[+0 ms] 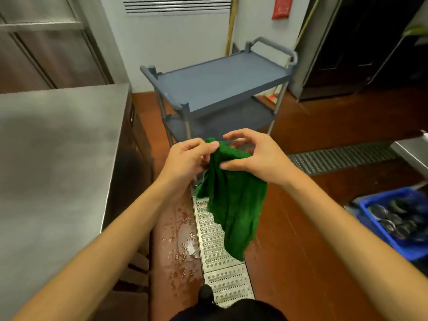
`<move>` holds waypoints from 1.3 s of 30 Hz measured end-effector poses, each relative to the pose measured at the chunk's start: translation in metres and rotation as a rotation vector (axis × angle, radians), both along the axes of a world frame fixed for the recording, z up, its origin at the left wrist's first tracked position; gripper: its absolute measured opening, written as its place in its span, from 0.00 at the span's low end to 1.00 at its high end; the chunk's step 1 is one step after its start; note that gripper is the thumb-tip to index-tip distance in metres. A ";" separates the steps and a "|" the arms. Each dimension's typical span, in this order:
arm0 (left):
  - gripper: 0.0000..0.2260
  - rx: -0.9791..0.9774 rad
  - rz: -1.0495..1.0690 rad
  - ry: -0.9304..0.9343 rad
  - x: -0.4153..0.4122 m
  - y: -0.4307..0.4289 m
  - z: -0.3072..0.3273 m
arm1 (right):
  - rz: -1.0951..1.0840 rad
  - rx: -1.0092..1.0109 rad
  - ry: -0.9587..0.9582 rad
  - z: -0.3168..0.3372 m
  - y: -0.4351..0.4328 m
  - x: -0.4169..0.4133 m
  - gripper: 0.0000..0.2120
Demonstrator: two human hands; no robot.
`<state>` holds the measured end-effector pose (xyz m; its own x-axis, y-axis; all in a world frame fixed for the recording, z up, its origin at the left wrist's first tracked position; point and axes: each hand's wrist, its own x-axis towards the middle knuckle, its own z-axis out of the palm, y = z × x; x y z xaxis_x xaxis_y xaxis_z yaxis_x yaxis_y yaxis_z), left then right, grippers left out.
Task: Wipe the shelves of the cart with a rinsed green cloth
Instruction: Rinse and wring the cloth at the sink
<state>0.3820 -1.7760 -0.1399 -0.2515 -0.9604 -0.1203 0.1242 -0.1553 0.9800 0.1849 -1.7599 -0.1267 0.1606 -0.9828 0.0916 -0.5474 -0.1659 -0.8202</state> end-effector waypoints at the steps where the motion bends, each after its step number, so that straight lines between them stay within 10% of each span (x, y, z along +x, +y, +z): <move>1: 0.18 -0.023 -0.004 0.009 -0.002 -0.011 0.002 | -0.038 0.019 0.037 -0.002 -0.004 -0.003 0.31; 10: 0.18 -0.149 -0.123 0.047 -0.036 -0.078 0.023 | -0.161 0.149 0.379 -0.034 -0.040 -0.047 0.16; 26: 0.17 -0.130 -0.211 0.106 -0.127 -0.199 0.048 | 0.048 0.369 0.177 -0.136 -0.135 -0.110 0.11; 39: 0.20 -0.091 0.092 -0.056 -0.183 -0.306 0.016 | -0.367 0.156 0.100 -0.101 -0.244 -0.282 0.05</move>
<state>0.1989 -2.0819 -0.1243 -0.1574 -0.9866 -0.0427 0.0784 -0.0555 0.9954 -0.0974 -2.0036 -0.2277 -0.2024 -0.9774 -0.0616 -0.6257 0.1775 -0.7596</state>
